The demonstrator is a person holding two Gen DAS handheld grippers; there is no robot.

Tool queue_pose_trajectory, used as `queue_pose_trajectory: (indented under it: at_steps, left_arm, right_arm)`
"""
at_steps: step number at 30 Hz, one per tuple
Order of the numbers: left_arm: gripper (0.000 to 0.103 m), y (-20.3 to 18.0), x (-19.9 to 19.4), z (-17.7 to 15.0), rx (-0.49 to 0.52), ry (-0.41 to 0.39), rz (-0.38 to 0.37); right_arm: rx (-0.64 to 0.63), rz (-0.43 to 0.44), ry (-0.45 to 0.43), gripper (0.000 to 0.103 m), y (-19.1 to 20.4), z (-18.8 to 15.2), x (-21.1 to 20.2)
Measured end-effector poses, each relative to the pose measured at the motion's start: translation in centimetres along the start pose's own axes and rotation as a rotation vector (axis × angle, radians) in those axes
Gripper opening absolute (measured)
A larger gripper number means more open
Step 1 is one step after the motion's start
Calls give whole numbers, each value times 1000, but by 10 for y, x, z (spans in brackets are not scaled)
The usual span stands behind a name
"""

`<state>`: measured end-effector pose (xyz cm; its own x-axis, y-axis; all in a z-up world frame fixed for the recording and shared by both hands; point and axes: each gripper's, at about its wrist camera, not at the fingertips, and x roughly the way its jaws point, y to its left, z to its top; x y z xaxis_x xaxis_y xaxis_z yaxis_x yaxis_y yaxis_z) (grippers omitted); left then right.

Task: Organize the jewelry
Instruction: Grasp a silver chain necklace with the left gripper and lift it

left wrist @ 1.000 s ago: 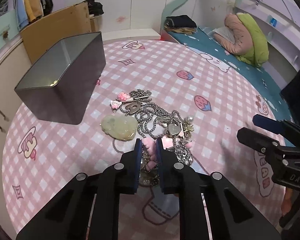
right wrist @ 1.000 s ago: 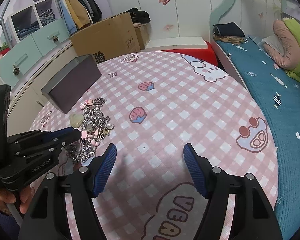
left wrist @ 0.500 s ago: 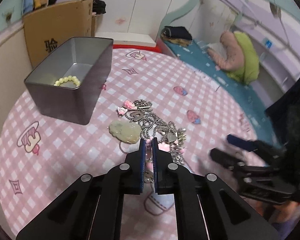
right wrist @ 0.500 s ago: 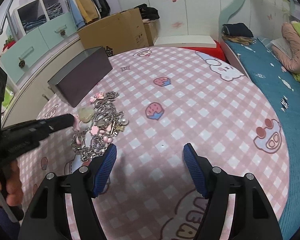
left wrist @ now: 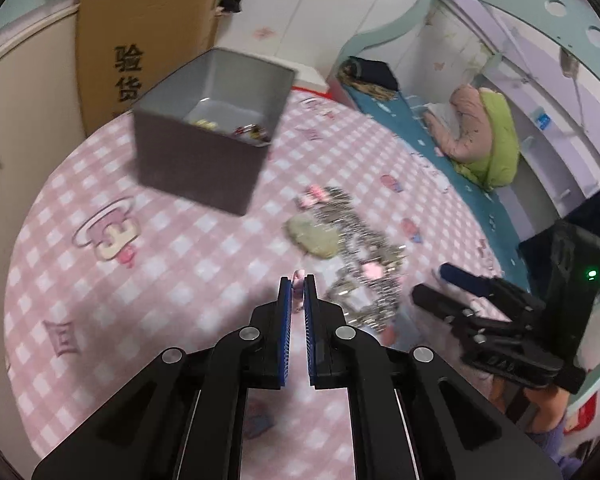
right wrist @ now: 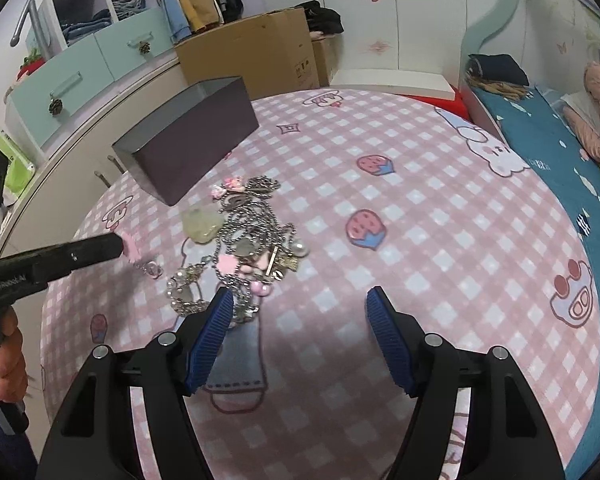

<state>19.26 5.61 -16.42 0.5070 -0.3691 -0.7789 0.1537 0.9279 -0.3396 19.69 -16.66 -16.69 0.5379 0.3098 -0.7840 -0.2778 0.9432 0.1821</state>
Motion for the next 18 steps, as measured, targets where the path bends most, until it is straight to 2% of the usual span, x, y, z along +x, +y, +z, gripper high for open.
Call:
queue_pose_trajectory:
  at_steps: [9, 11, 12, 15, 18]
  left_arm:
    - [7, 11, 3, -11, 5, 16, 15]
    - [7, 11, 4, -12, 10, 15, 7]
    - [7, 10, 5, -12, 10, 14, 4]
    - [7, 9, 6, -14, 18, 11, 4]
    - [7, 8, 6, -14, 17, 11, 2]
  right_arm:
    - [-8, -10, -26, 66, 12, 12, 6]
    - [-15, -5, -19, 59, 17, 16, 9]
    - [-19, -3, -20, 50, 19, 17, 11]
    - [-22, 2, -2, 46, 23, 21, 18]
    - [-28, -4, 8, 45, 25, 20, 20]
